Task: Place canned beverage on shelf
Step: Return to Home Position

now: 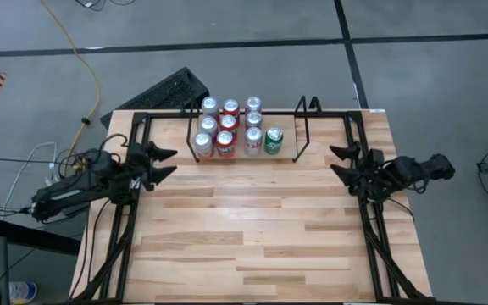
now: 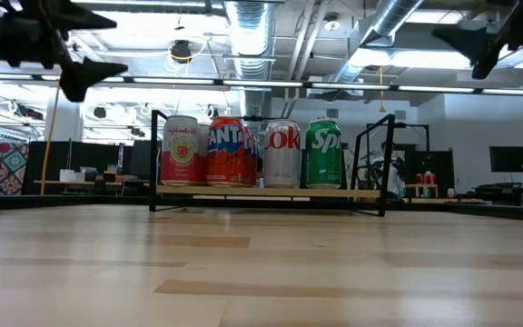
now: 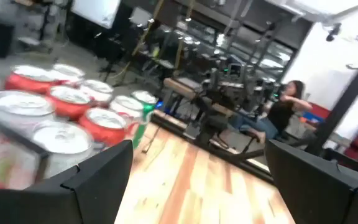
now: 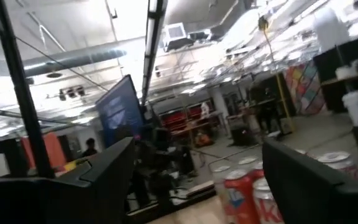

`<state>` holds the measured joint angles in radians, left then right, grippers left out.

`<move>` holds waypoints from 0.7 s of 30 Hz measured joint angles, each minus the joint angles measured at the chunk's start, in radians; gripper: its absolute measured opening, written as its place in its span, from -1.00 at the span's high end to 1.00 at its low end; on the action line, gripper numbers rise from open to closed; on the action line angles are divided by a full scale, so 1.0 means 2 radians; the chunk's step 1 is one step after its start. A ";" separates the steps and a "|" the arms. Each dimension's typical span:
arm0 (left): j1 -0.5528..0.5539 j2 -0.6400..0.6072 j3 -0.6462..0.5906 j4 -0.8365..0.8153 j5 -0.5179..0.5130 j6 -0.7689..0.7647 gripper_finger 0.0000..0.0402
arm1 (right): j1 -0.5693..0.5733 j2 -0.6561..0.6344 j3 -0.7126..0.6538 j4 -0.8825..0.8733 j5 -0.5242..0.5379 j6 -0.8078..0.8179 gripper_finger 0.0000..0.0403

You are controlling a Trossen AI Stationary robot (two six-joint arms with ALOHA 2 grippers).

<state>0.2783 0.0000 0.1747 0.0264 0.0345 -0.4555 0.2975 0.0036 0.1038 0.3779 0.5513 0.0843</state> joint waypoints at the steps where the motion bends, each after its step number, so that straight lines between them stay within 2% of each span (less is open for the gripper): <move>1: 0.000 0.002 -0.008 0.014 0.007 0.004 -0.74 | 0.000 0.000 -0.013 0.014 0.001 -0.010 -0.63; 4: -0.003 0.002 -0.037 0.034 0.020 0.007 -0.74 | 0.000 0.000 -0.048 0.045 0.000 -0.044 -0.63; 8: -0.014 0.002 -0.078 0.072 0.038 -0.005 -0.74 | -0.002 0.002 -0.047 0.017 0.002 -0.055 -0.63; 11: -0.028 0.001 -0.082 0.062 0.039 -0.006 -0.74 | -0.010 0.000 -0.047 0.035 0.001 -0.073 -0.63; 15: -0.050 0.002 -0.082 0.058 0.004 0.016 -0.74 | -0.018 0.001 -0.047 0.035 -0.001 -0.112 -0.63; 19: -0.066 0.002 -0.082 0.057 -0.058 0.026 -0.74 | -0.025 0.001 -0.047 0.026 0.001 -0.113 -0.63; 21: -0.070 0.002 -0.082 0.057 -0.064 0.028 -0.74 | -0.027 0.001 -0.047 0.018 0.002 -0.102 -0.63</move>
<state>0.1393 0.0036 0.0101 0.1413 -0.0931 -0.4004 0.2440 0.0055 0.0093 0.4131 0.5549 -0.1192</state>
